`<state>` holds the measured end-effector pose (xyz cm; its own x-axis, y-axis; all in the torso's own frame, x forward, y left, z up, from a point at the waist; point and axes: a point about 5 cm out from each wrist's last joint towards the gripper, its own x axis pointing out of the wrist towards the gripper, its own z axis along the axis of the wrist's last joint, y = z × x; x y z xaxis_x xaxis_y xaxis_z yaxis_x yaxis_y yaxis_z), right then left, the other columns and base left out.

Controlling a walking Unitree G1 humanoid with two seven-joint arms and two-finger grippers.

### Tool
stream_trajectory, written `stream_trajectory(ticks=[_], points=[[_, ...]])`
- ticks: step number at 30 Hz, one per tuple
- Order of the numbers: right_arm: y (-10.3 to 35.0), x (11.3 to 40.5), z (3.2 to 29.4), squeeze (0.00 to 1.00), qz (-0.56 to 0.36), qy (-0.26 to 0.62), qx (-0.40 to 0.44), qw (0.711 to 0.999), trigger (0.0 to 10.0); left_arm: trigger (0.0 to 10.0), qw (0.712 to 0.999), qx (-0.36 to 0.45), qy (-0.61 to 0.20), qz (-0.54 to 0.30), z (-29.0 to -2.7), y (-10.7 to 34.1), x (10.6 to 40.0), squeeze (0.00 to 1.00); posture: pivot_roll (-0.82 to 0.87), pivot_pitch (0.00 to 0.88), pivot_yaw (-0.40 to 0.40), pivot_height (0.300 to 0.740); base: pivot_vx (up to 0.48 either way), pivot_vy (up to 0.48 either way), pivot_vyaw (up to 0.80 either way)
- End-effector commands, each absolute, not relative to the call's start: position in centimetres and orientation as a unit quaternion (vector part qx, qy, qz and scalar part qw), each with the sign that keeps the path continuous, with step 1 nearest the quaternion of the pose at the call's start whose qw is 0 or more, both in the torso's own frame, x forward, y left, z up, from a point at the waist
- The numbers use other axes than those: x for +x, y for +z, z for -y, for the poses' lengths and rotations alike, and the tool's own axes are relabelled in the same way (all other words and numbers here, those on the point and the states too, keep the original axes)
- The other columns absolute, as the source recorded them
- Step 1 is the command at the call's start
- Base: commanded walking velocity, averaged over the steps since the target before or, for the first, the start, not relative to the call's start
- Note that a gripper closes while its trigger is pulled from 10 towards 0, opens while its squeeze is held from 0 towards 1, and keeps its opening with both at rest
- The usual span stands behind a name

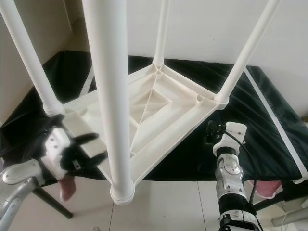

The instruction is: Building children table

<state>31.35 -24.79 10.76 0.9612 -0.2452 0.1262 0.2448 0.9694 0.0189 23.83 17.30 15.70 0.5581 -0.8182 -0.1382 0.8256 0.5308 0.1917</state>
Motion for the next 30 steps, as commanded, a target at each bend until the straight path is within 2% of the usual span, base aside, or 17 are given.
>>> stream_trajectory(ticks=[1, 14, 19, 24, 30], points=[[10.7, 31.0, 25.2, 0.0, 0.059, -0.126, 0.003, 0.99, 10.0, 10.0, 0.815, 0.133, -0.561, -0.054, -17.2, 14.8, 22.5, 0.0, 0.08, 0.048, -0.067, 0.74, 0.0, 0.0, 0.0], [11.4, 31.5, 24.9, 0.0, 0.067, -0.114, 0.001, 0.991, 10.0, 10.0, 0.78, 0.206, -0.577, -0.132, -19.1, 13.5, 22.1, 0.0, 0.09, 0.059, -0.077, 0.74, 0.0, 0.0, 0.0], [11.6, 31.6, 25.0, 0.0, 0.068, -0.113, 0.0, 0.991, 10.0, 10.0, 0.772, 0.209, -0.586, -0.133, -19.3, 13.6, 21.9, 0.0, 0.1, 0.058, -0.081, 0.74, 0.0, 0.0, 0.0], [12.0, 31.8, 25.0, 0.0, 0.07, -0.109, -0.004, 0.992, 10.0, 10.0, 0.773, 0.159, -0.606, -0.099, -18.9, 15.6, 21.5, 0.0, 0.1, 0.055, -0.086, 0.74, 0.0, 0.0, 0.0], [12.1, 32.1, 24.7, 0.0, 0.068, -0.104, -0.004, 0.992, 10.0, 10.0, 0.763, 0.178, -0.614, -0.097, -18.3, 15.0, 21.4, 0.0, 0.1, 0.054, -0.087, 0.74, 0.0, 0.0, 0.0]])
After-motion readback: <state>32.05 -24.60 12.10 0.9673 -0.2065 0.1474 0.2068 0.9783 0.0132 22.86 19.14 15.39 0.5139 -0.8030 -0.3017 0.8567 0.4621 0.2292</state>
